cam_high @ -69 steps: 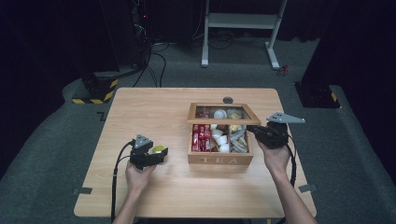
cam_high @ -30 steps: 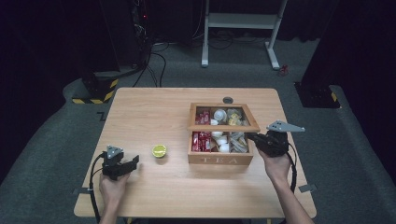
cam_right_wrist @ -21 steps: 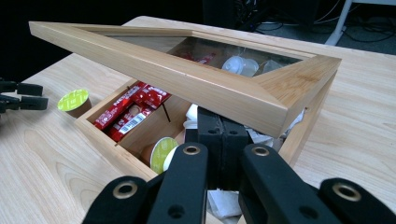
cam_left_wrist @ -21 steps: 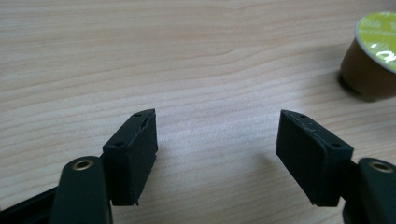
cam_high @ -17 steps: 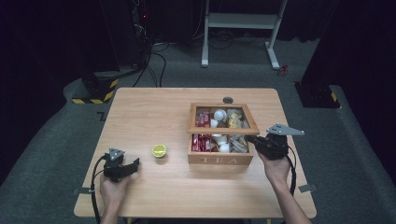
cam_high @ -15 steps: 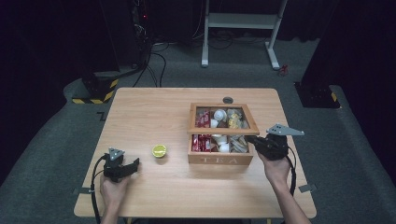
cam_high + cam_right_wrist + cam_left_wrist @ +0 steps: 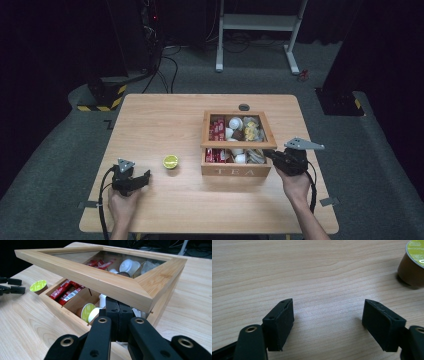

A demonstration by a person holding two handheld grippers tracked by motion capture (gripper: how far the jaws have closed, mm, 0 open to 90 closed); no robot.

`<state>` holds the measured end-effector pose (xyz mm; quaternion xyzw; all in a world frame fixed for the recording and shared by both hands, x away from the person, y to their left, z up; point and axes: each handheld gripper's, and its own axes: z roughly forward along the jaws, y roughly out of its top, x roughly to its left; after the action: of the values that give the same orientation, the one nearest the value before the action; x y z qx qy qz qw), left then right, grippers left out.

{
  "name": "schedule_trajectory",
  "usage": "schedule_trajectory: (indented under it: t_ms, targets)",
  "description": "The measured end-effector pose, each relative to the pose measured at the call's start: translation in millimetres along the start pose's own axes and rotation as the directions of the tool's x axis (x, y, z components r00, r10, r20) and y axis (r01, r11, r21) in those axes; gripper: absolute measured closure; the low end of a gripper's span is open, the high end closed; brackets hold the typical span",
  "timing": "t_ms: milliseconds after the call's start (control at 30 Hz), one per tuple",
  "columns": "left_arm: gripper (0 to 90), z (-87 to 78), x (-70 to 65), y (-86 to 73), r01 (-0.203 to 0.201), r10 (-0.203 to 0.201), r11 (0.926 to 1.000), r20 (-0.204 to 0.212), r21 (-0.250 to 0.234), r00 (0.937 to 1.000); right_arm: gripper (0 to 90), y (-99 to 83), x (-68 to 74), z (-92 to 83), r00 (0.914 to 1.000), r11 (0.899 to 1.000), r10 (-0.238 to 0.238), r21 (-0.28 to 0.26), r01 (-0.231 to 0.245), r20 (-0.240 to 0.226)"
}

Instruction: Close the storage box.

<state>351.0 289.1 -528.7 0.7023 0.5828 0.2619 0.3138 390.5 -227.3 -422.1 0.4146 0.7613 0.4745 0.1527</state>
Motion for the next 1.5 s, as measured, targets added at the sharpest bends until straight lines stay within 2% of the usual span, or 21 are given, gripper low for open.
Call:
schedule_trajectory:
  t_ms: [467,667,1100,1167,1233,1500]
  targets:
    - [24.9,0.2,-0.1,0.1,0.000,0.000,1.0000,0.003,0.001,1.0000,89.9,-17.5,-0.1,1.9,0.9998,0.999,0.020,0.025,-0.020,-0.010]
    - [24.5,0.9,-0.2,0.6,0.001,-0.001,1.0000,0.007,0.000,1.0000,90.0,-24.4,2.2,1.8,0.9998,0.998,0.019,0.062,-0.019,-0.004]
    - [24.4,1.1,-0.6,0.5,0.003,-0.003,1.0000,0.006,-0.001,1.0000,89.9,-38.8,1.1,1.0,0.9988,0.997,0.046,0.061,-0.045,-0.017]
    - [24.5,1.1,-0.6,0.6,0.003,-0.003,1.0000,0.006,-0.001,1.0000,89.9,-39.8,1.9,1.1,0.9979,0.996,0.062,0.061,-0.061,-0.017]
    - [24.5,1.1,-0.6,0.5,0.003,-0.003,1.0000,0.006,-0.001,1.0000,89.9,-40.6,1.5,2.0,0.9986,0.997,0.049,0.057,-0.048,-0.020]
    - [24.5,1.0,-0.7,0.5,0.003,-0.003,1.0000,0.006,0.000,1.0000,89.9,-47.4,2.4,3.5,0.9976,0.996,0.062,0.058,-0.060,-0.032]
